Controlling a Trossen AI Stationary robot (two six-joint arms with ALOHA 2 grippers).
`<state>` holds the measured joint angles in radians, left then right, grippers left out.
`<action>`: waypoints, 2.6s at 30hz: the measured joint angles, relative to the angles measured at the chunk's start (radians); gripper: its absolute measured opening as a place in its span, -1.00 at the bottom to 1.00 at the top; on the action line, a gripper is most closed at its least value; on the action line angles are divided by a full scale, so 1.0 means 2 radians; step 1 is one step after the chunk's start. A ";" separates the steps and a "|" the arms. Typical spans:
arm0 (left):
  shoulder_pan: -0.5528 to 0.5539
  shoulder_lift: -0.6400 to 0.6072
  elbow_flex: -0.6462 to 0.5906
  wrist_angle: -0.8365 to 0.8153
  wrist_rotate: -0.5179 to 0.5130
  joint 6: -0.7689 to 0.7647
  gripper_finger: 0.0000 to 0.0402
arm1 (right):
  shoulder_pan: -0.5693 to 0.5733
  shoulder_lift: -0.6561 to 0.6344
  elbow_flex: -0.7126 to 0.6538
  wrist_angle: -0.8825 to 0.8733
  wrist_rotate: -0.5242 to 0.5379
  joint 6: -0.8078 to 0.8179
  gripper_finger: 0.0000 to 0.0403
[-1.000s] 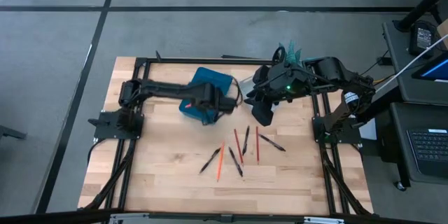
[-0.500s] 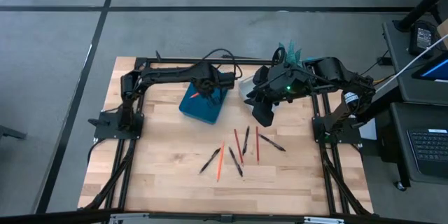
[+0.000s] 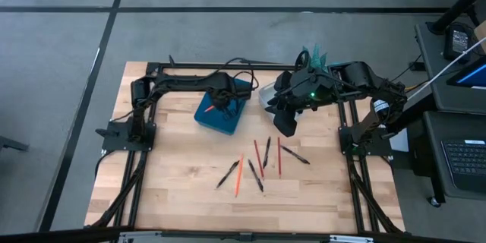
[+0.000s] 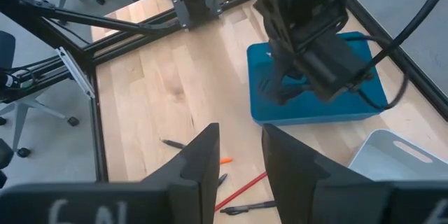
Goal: Sort pens & pencils
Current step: Put the orange pencil into the blue bin
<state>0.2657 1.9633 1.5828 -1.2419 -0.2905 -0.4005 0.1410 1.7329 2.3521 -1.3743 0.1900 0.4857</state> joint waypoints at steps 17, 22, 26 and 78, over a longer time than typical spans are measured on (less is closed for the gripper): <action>0.012 0.000 -0.048 0.070 0.027 -0.007 -0.92 | 0.000 0.000 0.000 0.001 0.000 0.001 -0.45; 0.012 0.000 -0.048 0.078 0.040 0.005 -0.82 | 0.000 0.000 0.000 0.001 0.000 0.001 -0.45; 0.012 0.000 -0.048 0.081 0.045 0.007 -0.66 | 0.000 0.000 0.000 0.001 0.000 0.001 -0.45; -0.343 -0.142 -0.164 0.305 0.056 -0.509 -0.51 | -0.118 0.000 -0.009 -0.084 0.080 -0.096 -0.45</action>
<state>-0.4213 1.6790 1.2541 -0.6318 -0.1788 -1.4184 -0.0954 1.7329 2.3344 -1.5425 0.3493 0.2933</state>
